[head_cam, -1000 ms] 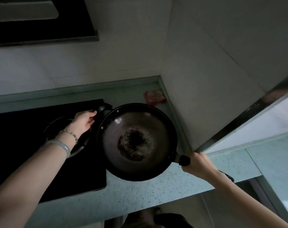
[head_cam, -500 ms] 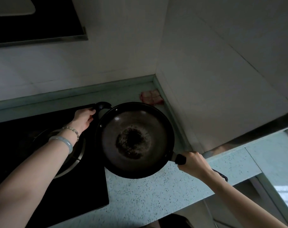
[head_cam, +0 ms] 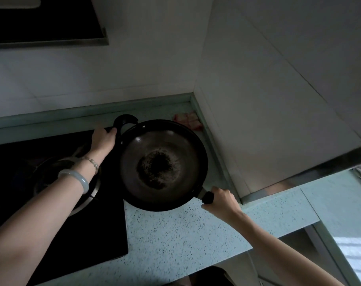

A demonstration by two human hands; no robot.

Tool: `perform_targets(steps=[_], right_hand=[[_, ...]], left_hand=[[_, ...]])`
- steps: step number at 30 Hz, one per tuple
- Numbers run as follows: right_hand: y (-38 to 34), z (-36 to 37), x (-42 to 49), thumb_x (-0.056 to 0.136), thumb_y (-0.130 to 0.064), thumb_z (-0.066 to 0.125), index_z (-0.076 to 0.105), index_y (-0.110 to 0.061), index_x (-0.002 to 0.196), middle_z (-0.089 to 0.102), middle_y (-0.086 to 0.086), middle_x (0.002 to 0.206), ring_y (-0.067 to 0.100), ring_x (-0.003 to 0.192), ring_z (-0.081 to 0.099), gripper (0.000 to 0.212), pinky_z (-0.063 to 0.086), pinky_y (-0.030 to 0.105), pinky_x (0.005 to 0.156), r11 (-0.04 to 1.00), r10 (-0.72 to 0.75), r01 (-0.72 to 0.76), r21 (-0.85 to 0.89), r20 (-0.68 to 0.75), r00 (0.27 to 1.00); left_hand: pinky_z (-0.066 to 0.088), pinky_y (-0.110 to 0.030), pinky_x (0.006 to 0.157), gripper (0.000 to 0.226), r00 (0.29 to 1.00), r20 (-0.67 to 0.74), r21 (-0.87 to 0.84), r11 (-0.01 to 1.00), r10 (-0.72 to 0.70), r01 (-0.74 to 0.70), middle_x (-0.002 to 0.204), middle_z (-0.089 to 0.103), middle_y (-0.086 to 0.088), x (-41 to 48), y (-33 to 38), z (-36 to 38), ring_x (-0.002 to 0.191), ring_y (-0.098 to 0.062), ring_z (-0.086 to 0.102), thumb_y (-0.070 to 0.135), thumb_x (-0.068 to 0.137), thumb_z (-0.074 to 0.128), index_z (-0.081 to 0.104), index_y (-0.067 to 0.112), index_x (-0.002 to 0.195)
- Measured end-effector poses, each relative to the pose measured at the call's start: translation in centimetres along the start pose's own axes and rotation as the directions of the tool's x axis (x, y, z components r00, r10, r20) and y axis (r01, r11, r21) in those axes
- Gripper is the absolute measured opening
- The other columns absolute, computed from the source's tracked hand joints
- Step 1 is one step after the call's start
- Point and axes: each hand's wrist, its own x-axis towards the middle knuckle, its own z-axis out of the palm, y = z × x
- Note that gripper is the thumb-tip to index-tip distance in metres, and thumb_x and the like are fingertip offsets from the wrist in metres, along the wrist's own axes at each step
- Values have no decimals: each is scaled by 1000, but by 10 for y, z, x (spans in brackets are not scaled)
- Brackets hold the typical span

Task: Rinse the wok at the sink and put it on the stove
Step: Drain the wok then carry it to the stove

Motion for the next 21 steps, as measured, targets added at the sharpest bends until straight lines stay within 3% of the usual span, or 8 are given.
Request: perform_targets(steps=[4,6,8,10,15,17,19,21], right_hand=[[-11,9,-1,68,-33,76,55,-11,94,63,5,86,18,69,59,40,43,25,46,992,43,-51,113,71,997],[-16,12,0,68,-31,78,55,-6,93,62,8,81,18,59,59,42,45,26,43,957,58,-109,268,194,979],[-22,15,0,72,-23,76,54,-1,86,57,10,70,18,50,54,34,47,27,45,858,55,-228,461,358,932],[-29,18,-2,79,-11,68,51,0,86,52,14,73,21,52,50,21,46,30,47,726,62,-369,581,479,876],[-39,31,-11,84,1,58,52,2,88,49,15,80,25,59,49,7,47,31,48,556,5,-459,693,549,836],[-40,34,-14,84,0,59,54,4,91,49,15,82,25,61,51,10,50,32,51,544,-28,-447,710,548,836],[-41,33,-16,84,-6,63,55,3,94,52,15,86,25,67,54,15,53,34,57,596,-49,-405,693,535,843],[-38,24,-19,85,-20,62,52,-3,108,57,11,96,22,82,58,30,53,35,66,794,-48,-258,551,480,876]], left_hand=[[31,-41,109,54,991,-43,47,991,129,-127,137,47,-28,-43,-10,2,129,-41,42,21,90,58,43,-3,136],[29,-40,111,55,993,-32,59,992,114,-112,140,44,-26,-69,-18,4,132,-39,39,21,91,58,42,-1,139],[27,-38,111,55,994,-50,50,994,101,-99,140,44,-26,-94,-28,4,133,-38,38,20,91,59,42,-2,138],[27,-37,111,54,993,-74,28,996,88,-86,140,44,-26,-116,-38,4,133,-37,39,18,91,59,42,-3,138],[25,-35,113,57,993,-64,15,995,101,-100,145,40,-21,-166,-49,9,136,-31,35,19,92,59,38,-1,141],[23,-33,114,60,991,-51,15,993,120,-120,148,37,-18,-183,-49,14,139,-28,32,21,92,59,35,0,143],[21,-33,115,65,990,-38,10,991,136,-136,150,33,-16,-197,-48,17,141,-26,29,23,91,60,32,2,145],[22,-34,117,71,990,-22,5,991,136,-136,152,31,-15,-206,-47,17,142,-25,27,26,89,64,30,4,147]])
